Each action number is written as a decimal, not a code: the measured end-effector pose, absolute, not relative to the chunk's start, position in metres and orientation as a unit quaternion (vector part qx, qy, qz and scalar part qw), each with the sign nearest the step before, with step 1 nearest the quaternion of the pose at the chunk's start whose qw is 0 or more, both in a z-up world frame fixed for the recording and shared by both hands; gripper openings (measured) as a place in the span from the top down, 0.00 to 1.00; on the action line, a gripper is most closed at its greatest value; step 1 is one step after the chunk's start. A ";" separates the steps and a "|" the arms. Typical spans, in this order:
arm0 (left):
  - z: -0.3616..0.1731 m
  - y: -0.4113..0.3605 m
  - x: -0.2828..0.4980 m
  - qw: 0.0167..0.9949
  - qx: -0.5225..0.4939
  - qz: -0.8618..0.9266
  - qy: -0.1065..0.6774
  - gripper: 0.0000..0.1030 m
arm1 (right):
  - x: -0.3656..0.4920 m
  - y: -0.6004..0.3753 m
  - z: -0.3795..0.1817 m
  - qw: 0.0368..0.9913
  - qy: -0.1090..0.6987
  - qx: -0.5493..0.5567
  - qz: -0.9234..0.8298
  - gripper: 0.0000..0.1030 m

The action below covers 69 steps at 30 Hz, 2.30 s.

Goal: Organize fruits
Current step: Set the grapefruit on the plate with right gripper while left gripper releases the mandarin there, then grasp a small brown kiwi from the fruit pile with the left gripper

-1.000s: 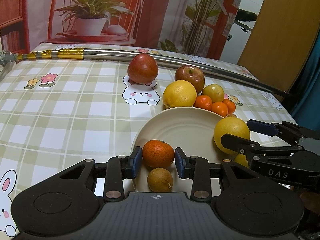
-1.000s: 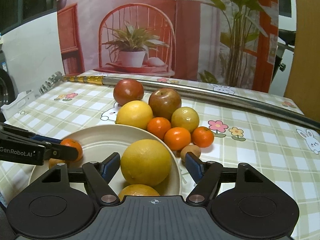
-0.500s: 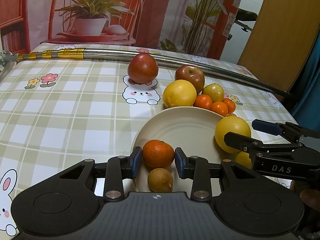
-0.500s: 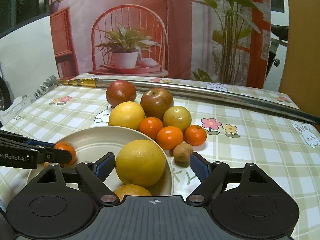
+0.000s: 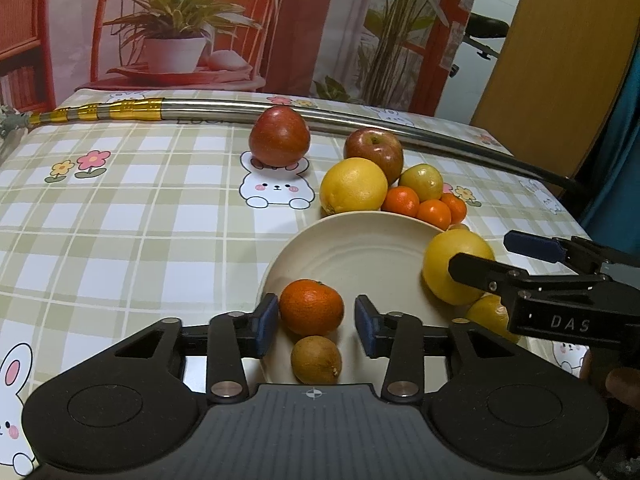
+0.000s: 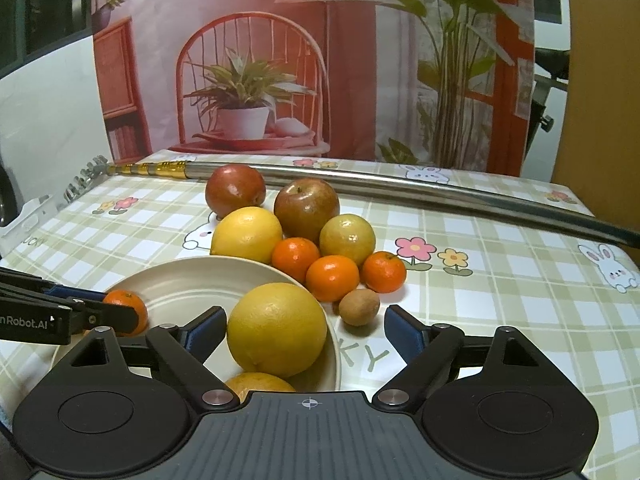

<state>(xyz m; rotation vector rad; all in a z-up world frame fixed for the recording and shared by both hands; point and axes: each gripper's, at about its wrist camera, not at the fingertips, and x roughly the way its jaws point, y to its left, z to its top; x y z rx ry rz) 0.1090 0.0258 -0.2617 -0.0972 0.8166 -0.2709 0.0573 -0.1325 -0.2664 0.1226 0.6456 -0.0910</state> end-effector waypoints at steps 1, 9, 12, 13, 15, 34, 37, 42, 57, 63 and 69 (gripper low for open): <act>-0.261 0.026 0.109 0.908 -0.048 -0.132 0.394 0.51 | 0.057 -0.133 -0.266 0.946 0.316 0.064 -0.044 0.19; -0.242 0.030 0.118 0.909 -0.060 -0.142 0.386 0.49 | 0.053 -0.146 -0.249 0.952 0.288 0.093 -0.045 0.19; -0.230 0.028 0.126 0.906 -0.067 -0.156 0.386 0.51 | 0.052 -0.160 -0.240 0.954 0.276 0.104 -0.059 0.19; -0.226 0.026 0.129 0.904 -0.067 -0.164 0.388 0.51 | 0.052 -0.166 -0.237 0.954 0.272 0.107 -0.066 0.19; -0.219 0.017 0.136 0.900 -0.065 -0.184 0.391 0.51 | 0.051 -0.178 -0.232 0.954 0.266 0.112 -0.079 0.19; -0.262 -0.107 0.207 0.840 0.011 -0.277 0.467 0.75 | 0.044 -0.252 -0.233 0.942 0.272 0.118 -0.159 0.20; -0.265 -0.112 0.212 0.840 0.026 -0.269 0.470 0.75 | 0.042 -0.256 -0.237 0.941 0.271 0.129 -0.156 0.20; -0.265 -0.123 0.211 0.841 0.067 -0.273 0.463 0.75 | 0.042 -0.263 -0.244 0.939 0.271 0.146 -0.153 0.20; -0.267 -0.139 0.209 0.842 0.118 -0.266 0.454 0.74 | 0.035 -0.274 -0.252 0.934 0.268 0.174 -0.158 0.21; -0.246 -0.119 0.202 0.856 0.069 -0.272 0.434 0.74 | 0.033 -0.275 -0.253 0.934 0.268 0.176 -0.158 0.21; -0.220 -0.080 0.185 0.878 0.012 -0.253 0.406 0.74 | 0.036 -0.273 -0.250 0.937 0.264 0.180 -0.144 0.21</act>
